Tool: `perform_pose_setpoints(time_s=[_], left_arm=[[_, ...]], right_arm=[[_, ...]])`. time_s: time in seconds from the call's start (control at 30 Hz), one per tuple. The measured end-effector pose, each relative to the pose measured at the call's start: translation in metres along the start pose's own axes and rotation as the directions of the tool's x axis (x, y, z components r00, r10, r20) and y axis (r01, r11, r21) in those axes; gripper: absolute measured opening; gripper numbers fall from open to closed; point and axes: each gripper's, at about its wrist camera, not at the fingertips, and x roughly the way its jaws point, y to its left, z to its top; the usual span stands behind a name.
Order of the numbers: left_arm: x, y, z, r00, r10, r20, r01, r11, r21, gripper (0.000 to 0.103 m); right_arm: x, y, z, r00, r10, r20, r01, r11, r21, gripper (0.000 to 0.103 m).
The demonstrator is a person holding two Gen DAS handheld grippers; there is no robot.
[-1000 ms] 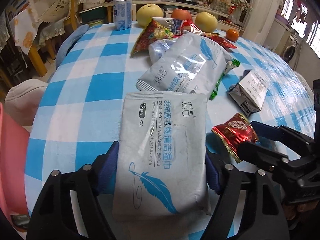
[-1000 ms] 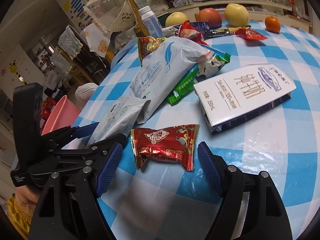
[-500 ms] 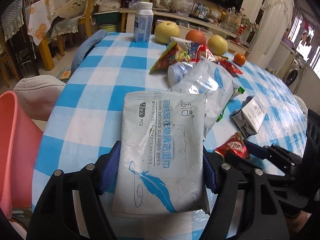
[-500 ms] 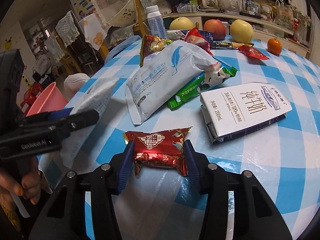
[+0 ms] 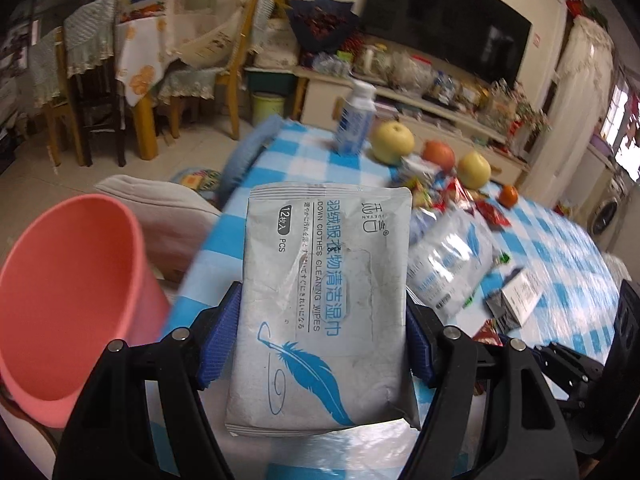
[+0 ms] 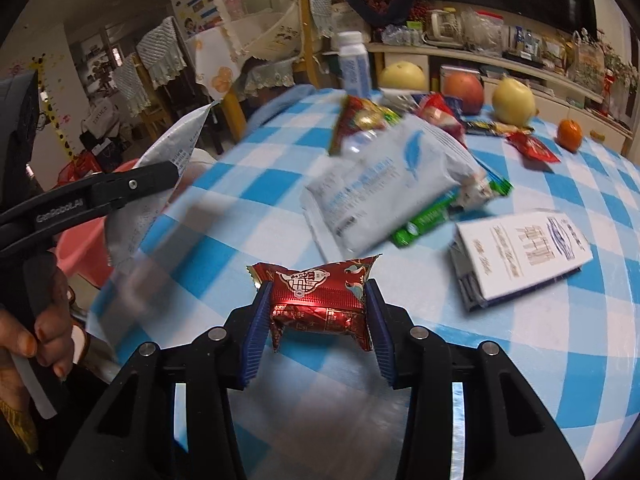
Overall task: Collect trash
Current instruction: 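Carry the wipes pack to the pink bin and drop it while the right tool drops the candy wrapper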
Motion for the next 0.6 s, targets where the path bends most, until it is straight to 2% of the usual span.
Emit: perform_pose_setpoints(time_s=[0.1,0.2,0.27,0.37,0.53,0.6], left_arm=[[-0.020,0.027,0.005,0.997,0.040,0.068,-0.035,0.996,-0.079,0.072],[-0.037,0.064,0.010,0.983,0.132,0.126,-0.108,0.977,-0.182,0.072],[-0.046,0.091,0.011,0.970,0.196,0.145,-0.152,0.951,-0.269,0.072],[-0.057,0.130,0.011,0.939,0.308,0.154,-0.231,0.895,-0.381,0.073],[-0.057,0.183,0.002,0.915,0.393,0.090,-0.291,0.800,-0.525,0.074],[-0.055,0.199,0.000,0.913,0.403,0.068,-0.303,0.778,-0.550,0.077]], right_arm=[[-0.004,0.026,0.014,0.998,0.060,0.024,-0.060,0.998,-0.021,0.047],[-0.005,0.060,0.031,0.990,0.132,0.050,-0.129,0.990,-0.056,0.047],[-0.001,0.088,0.044,0.981,0.183,0.060,-0.177,0.980,-0.090,0.047],[0.010,0.133,0.065,0.965,0.254,0.062,-0.243,0.959,-0.143,0.047],[0.038,0.202,0.091,0.939,0.342,0.031,-0.327,0.918,-0.222,0.047],[0.054,0.225,0.095,0.931,0.365,0.009,-0.352,0.903,-0.246,0.049]])
